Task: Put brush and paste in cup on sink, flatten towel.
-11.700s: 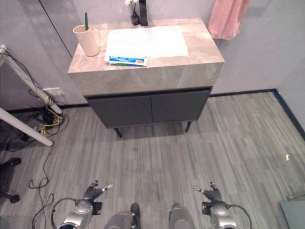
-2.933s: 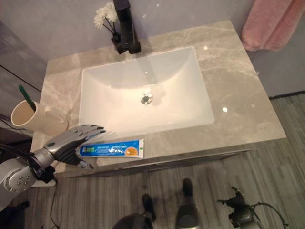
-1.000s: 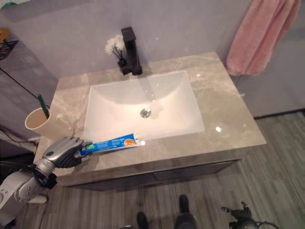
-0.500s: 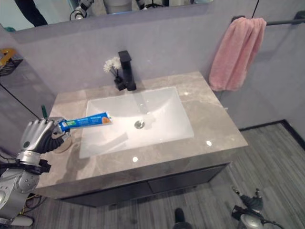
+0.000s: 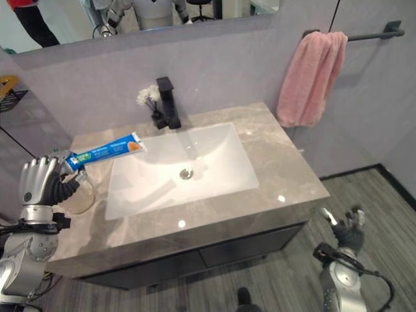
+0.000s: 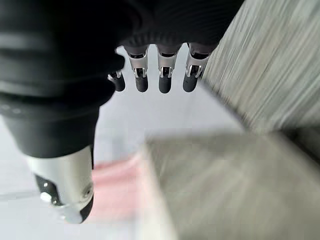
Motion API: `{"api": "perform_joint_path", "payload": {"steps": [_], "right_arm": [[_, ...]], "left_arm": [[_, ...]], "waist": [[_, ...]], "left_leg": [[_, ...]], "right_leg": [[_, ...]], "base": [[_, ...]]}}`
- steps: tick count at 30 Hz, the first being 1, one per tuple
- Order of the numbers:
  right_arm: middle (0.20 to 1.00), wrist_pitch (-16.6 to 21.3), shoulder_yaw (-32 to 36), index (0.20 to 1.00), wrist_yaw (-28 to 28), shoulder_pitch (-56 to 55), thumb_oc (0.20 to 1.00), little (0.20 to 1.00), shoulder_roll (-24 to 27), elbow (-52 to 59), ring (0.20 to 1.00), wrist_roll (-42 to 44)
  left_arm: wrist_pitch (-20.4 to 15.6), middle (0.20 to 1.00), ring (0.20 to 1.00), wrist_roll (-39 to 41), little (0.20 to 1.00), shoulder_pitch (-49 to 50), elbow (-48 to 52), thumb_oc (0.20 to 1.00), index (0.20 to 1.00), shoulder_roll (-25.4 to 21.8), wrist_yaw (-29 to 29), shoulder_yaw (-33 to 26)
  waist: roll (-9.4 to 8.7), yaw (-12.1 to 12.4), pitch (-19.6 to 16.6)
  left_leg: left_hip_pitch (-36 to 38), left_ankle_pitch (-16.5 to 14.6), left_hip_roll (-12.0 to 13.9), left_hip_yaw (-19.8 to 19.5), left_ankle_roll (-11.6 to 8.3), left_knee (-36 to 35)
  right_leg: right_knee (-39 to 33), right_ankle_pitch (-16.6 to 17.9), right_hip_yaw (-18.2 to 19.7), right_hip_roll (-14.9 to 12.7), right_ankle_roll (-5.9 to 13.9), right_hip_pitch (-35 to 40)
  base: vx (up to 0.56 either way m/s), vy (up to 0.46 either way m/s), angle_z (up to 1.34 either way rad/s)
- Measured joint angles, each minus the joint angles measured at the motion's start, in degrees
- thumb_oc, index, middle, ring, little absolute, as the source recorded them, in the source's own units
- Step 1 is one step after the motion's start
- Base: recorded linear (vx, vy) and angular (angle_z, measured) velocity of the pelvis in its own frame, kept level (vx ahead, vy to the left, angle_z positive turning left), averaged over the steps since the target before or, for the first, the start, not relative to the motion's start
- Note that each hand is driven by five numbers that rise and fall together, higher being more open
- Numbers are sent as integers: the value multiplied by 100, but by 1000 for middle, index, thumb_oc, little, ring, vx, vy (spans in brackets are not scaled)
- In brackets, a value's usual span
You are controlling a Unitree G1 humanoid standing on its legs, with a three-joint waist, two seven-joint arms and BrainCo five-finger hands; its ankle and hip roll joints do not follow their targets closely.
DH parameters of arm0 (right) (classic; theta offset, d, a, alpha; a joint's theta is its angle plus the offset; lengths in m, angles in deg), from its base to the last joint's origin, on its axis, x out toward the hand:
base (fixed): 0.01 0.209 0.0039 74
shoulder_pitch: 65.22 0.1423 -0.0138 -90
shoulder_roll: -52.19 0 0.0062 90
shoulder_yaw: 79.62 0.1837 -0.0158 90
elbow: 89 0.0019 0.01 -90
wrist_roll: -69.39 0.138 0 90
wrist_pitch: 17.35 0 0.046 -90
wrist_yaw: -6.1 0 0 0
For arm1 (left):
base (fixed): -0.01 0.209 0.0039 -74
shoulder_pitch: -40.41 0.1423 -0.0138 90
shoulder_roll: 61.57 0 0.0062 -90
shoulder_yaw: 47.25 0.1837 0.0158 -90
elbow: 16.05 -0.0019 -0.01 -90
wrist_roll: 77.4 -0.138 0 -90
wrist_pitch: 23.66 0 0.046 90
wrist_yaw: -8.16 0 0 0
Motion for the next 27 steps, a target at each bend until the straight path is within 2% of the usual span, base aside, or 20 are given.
{"api": "perform_joint_path", "payload": {"steps": [6, 10, 15, 21, 25, 27], "right_arm": [[1000, 26, -169, 1000, 7, 240, 1000, 1000, 13, 207, 1000, 355], [1000, 57, -417, 1000, -41, 372, 1000, 1000, 106, 201, 1000, 888], [1000, 575, -696, 1000, -63, 454, 1000, 1000, 15, 192, 1000, 2215], [1000, 884, -1151, 1000, -87, 667, 1000, 1000, -2, 162, 1000, 2729], [1000, 861, -1479, 1000, -92, 898, 1000, 1000, 109, 116, 1000, 2842], [1000, 717, -1776, 1000, -93, 1066, 1000, 1000, 434, 88, 1000, 2829]], "left_arm": [[2, 200, 200, 3, 200, -382, 63, 200, 200, 0, 254, -1], [1, 200, 200, 14, 200, -746, 60, 200, 200, 8, 374, 11], [27, 200, 200, 57, 200, -1304, 54, 200, 200, 8, 618, 269], [103, 200, 200, 83, 200, -1970, 54, 200, 200, -22, 841, 585], [82, 200, 200, 200, 200, -2383, 25, 200, 200, -34, 857, 920], [-16, 200, 200, 254, 200, -2522, 25, 200, 200, -84, 875, 973]], "waist": [[-31, 1, -19], [-33, -4, -20], [-30, -12, -19], [-35, -24, -23], [-41, -56, -25], [-41, -60, -25]], "left_leg": [[27, -2, 2, 41, 2, 0], [49, -9, 11, 118, 3, -1], [35, -31, 51, 120, -25, -3], [-65, -7, 110, 114, -62, -4], [-120, 9, 141, 87, -84, -4], [-173, 8, 147, -17, -85, -5]], "right_leg": [[25, 16, 28, 4, -17, 10], [28, 27, 112, -5, -14, 2], [18, 32, 118, 28, -38, 6], [37, 57, 96, 82, -74, -135], [44, 125, -36, 100, -130, -237], [45, 125, -76, 125, -129, -318]], "base": [[4, -3, -2], [14, -8, -10], [4, -2, -1], [11, -4, -9], [24, -1, -17], [20, 3, -22]]}}
